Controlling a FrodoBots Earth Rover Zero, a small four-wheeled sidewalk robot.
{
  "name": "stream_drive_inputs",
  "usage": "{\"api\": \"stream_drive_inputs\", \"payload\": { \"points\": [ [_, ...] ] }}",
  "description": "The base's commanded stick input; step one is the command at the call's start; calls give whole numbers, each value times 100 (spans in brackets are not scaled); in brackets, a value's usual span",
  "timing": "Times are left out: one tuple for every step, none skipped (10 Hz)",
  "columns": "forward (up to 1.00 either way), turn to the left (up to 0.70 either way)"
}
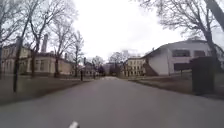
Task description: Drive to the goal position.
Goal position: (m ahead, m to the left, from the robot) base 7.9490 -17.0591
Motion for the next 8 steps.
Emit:
{"api": "stream_drive_inputs", "payload": {
  "points": [
    [100, -40],
    [100, -33],
    [100, 0],
    [100, 0],
    [100, 0],
    [100, 0],
    [100, 0],
    [100, 0]
  ]
}}
